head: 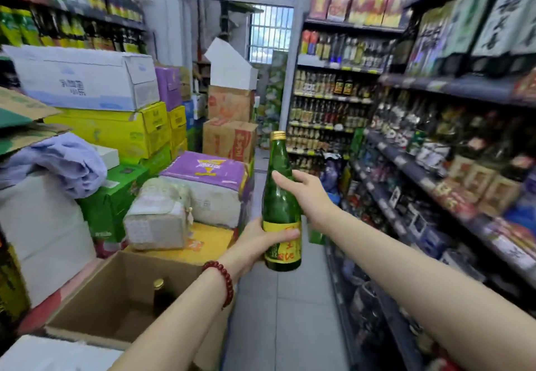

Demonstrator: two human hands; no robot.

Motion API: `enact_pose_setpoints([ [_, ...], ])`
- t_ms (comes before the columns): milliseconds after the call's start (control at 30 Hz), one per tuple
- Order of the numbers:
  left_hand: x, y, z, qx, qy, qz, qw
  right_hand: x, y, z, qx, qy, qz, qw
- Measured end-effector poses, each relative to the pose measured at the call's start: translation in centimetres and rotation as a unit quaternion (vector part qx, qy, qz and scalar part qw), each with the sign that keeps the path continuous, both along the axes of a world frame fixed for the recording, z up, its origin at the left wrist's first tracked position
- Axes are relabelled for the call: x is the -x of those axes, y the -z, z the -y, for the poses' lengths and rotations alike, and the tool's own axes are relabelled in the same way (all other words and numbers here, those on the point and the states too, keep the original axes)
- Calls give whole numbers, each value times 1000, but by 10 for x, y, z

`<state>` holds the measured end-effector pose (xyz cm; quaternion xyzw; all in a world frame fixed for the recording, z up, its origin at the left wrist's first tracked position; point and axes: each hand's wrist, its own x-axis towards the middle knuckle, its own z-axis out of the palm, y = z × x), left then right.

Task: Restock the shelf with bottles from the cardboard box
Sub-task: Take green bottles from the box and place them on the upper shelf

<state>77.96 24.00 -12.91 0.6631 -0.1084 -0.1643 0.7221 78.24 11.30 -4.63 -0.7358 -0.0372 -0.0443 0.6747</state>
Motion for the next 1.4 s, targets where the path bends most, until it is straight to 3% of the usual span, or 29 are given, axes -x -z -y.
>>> enact_pose_setpoints([
  [267, 92, -37, 101, -8, 163, 30, 986, 130, -27, 100, 53, 157, 61, 984],
  [567, 248, -63, 196, -3, 308, 44, 950, 318, -52, 183, 129, 345, 62, 928],
  [767, 333, -84, 240, -1, 422, 68, 904, 434, -76, 216, 177, 440, 74, 877],
  [1033, 421, -94, 266, 13, 526, 101, 844, 545, -85, 210, 152, 540, 88, 823],
  [1400, 573, -86, 266, 18, 665, 114, 738, 715, -74, 152, 164, 710, 69, 681],
])
